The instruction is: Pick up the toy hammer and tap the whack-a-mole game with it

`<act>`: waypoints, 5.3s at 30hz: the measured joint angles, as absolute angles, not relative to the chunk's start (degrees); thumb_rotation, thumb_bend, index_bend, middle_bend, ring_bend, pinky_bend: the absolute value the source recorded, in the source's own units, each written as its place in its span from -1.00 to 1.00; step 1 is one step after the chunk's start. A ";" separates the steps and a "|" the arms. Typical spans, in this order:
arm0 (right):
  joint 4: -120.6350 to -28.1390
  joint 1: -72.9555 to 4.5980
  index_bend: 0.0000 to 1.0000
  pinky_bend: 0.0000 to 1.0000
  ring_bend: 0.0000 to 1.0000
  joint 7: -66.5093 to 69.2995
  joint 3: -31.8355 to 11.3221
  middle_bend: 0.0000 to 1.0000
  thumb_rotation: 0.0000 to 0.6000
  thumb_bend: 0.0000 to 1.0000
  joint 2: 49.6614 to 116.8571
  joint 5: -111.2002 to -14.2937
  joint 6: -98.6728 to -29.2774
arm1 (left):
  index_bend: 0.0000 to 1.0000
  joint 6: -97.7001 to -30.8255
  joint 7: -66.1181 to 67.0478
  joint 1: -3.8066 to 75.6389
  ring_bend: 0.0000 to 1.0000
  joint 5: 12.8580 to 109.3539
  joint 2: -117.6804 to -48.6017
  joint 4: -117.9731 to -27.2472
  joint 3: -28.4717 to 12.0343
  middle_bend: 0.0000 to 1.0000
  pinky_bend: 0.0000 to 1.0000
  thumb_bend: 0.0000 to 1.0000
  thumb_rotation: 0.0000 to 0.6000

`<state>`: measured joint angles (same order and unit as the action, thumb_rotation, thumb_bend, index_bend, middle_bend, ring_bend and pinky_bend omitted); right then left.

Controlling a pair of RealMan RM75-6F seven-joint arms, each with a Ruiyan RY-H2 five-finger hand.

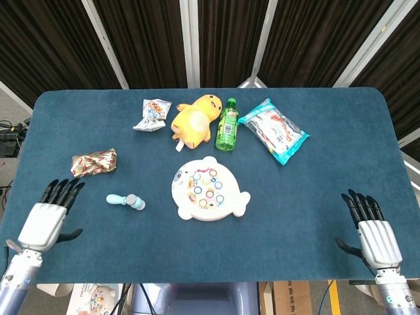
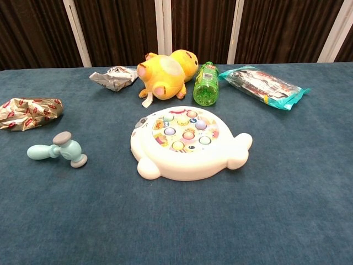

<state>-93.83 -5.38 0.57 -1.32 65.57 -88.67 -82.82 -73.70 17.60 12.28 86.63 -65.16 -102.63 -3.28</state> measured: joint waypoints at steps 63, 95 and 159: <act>-94.35 -5.16 -1.00 -1.00 -1.00 3.07 -1.61 -1.00 1.00 -0.56 64.48 -86.98 -81.85 | -0.08 -61.16 37.70 32.82 -1.00 57.49 -84.89 -92.55 -5.44 -0.76 -0.87 -0.28 1.00; -94.30 -5.12 -1.00 -1.00 -1.00 3.44 -1.59 -1.00 1.00 -0.56 64.35 -86.88 -81.68 | 0.16 -62.67 36.68 33.53 -0.60 57.16 -87.27 -90.16 -4.22 -0.33 -0.33 0.05 1.00; -96.07 -5.65 -1.00 -1.00 -1.00 4.53 -2.17 -1.00 1.00 -0.56 63.46 -83.65 -78.95 | 0.37 -55.90 52.93 55.32 -0.17 39.37 -87.56 -95.17 -16.12 0.03 0.11 0.39 1.00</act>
